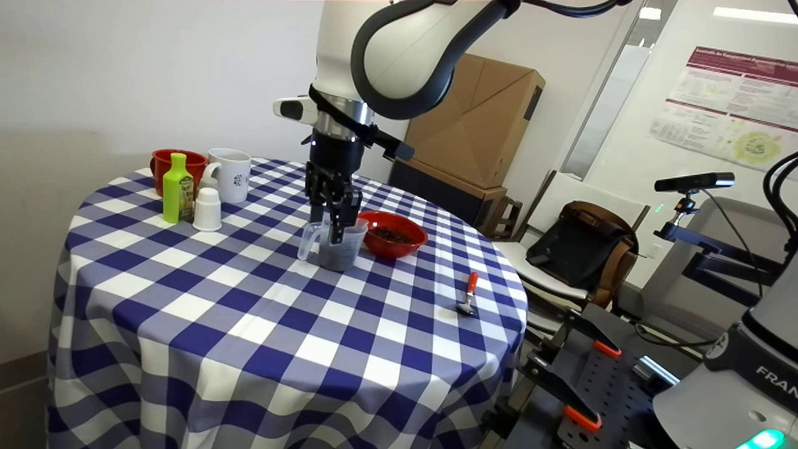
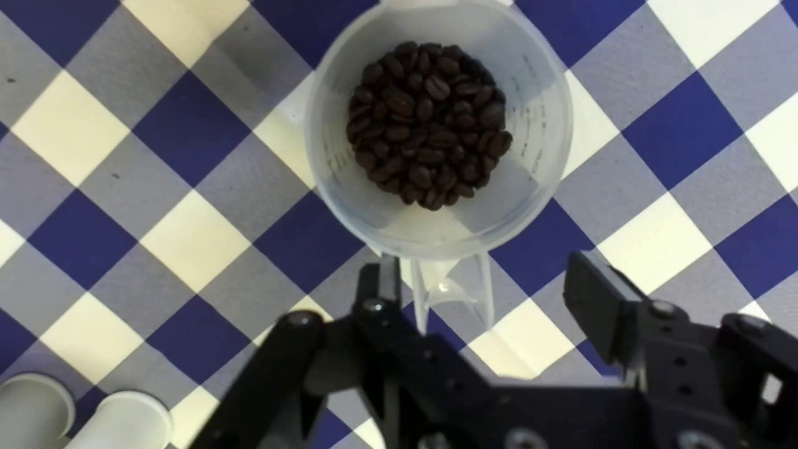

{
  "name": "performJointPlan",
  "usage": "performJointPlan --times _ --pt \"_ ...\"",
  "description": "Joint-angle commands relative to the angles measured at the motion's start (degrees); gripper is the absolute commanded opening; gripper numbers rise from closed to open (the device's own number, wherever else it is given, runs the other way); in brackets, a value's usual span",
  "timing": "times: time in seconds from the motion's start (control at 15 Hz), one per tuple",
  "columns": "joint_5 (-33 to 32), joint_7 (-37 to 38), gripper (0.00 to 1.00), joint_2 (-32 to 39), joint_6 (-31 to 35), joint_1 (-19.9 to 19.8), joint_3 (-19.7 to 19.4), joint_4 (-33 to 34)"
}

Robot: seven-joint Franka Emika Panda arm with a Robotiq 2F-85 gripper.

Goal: Pour the contents in the clear jug into the red bowl

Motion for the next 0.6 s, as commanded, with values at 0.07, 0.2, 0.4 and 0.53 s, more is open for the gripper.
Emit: performJointPlan --times 0.07,0.2,0.4,0.53 --pt "-2.49 1.18 0.32 0.94 1.92 1.03 -1.02 0.36" --pt "-2.79 1.24 0.17 1.02 2.22 1.12 -1.08 0.41" --pt "-2.09 -0.31 0.07 0.74 -0.08 0.54 -0.25 1.02" --pt "0.36 -3.62 0.07 0.06 -3.07 -1.10 1.65 2.03"
